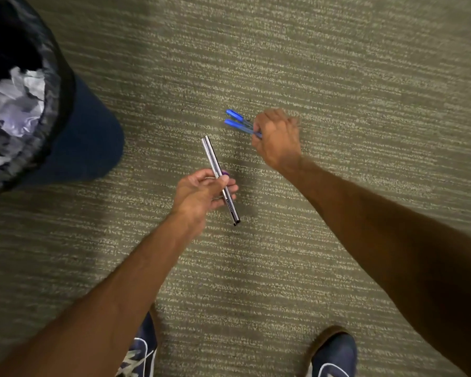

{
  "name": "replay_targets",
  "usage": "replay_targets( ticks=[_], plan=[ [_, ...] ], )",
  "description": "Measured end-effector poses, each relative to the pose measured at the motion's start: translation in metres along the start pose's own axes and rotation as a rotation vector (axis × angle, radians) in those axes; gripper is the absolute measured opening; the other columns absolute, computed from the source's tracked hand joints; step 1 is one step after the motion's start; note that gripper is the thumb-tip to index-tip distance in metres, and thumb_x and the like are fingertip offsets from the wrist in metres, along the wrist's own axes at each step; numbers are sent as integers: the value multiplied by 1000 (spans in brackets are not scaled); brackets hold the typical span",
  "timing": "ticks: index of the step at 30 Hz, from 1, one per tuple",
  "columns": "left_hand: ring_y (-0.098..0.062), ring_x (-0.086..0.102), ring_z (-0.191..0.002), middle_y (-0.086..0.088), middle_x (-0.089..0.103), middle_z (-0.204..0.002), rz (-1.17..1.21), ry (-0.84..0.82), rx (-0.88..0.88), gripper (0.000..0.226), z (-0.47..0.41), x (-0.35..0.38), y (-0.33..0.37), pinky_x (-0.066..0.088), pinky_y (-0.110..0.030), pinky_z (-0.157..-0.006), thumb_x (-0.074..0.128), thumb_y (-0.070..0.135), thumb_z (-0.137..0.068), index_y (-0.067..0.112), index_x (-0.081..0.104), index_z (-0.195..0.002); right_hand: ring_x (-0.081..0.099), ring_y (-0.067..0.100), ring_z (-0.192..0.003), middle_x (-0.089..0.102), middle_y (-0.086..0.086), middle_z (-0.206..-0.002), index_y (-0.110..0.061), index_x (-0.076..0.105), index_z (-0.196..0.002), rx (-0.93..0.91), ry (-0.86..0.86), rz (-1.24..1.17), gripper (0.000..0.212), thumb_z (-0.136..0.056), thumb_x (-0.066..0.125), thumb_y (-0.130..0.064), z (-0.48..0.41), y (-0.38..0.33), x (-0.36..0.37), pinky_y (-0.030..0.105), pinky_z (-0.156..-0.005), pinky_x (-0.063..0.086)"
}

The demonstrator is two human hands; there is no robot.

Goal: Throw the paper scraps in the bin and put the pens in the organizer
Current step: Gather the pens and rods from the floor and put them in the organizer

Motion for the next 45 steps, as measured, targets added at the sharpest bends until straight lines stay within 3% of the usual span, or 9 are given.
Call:
replay_targets(
  ticks=[5,9,12,14,17,20,27,35,45],
  plan=[
    [-29,77,-99,-16,78,-108,15,-4,-6,33,3,-7,-2,58,-52,-95,71,3,-88,-3,62,-119,61,32,-98,66,15,-104,-4,60,-110,-20,38,63,20,-90,59,-2,-7,-9,8,50,-86,54],
    [-30,77,-98,-16,78,-106,20,-21,0,26,7,-10,-2,58,-52,-95,70,2,-90,-3,64,-115,62,31,-83,67,18,-98,-2,59,-121,-66,-29,148,31,-91,59,5,-12,-15,7,41,-73,56],
    [-30,78,-96,-17,78,-105,33,-23,1,25,10,-12,2,60,-51,-93,70,1,-90,-3,64,-114,58,25,-67,62,12,-84,1,66,-110,9,-115,135,22,-97,50,5,-15,-20,-1,31,-62,55],
    [-29,78,-94,-18,78,-104,36,-28,13,27,16,-13,7,61,-49,-90,70,1,-89,-4,64,-115,65,26,-67,68,9,-84,-3,71,-102,206,-151,-102,16,-96,56,-3,-17,-24,-14,33,-64,59],
    [-30,78,-95,-18,79,-104,51,-31,34,27,32,-17,21,64,-42,-81,70,1,-90,-5,64,-116,68,24,-68,74,16,-92,-4,73,-88,528,-141,-788,8,-86,71,2,-9,-38,-48,35,-65,62],
    [-31,78,-94,-20,78,-105,95,-21,45,19,59,-17,41,65,-37,-74,70,1,-90,-1,67,-109,72,22,-74,73,14,-97,-3,68,-94,725,-238,-1256,15,-82,72,5,12,-60,-97,29,-61,62],
    [-34,77,-98,-19,79,-104,199,15,118,23,162,-26,113,63,-42,-82,78,12,-77,7,70,-98,74,30,-97,76,16,-104,-4,68,-99,594,-414,-1493,19,-81,74,-1,53,-117,-227,36,-78,61],
    [-30,79,-88,-17,80,-95,336,110,233,16,309,-58,199,64,-40,-78,76,9,-82,7,71,-98,75,27,-86,76,18,-99,2,68,-111,484,-443,-1522,28,-84,71,4,89,-221,-379,44,-86,61],
    [-25,79,-79,-14,79,-86,380,224,404,9,515,-157,325,65,-39,-76,66,0,-93,1,70,-102,73,24,-77,77,14,-89,-1,69,-101,315,-493,-1534,20,-83,69,6,108,-412,-538,38,-72,63]
  ],
)
Point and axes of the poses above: each hand's wrist, its own z-axis away from the middle knuckle, its own x-axis out of the palm, y = z × x, the point moved 1 cm from there along -z, towards the middle knuckle
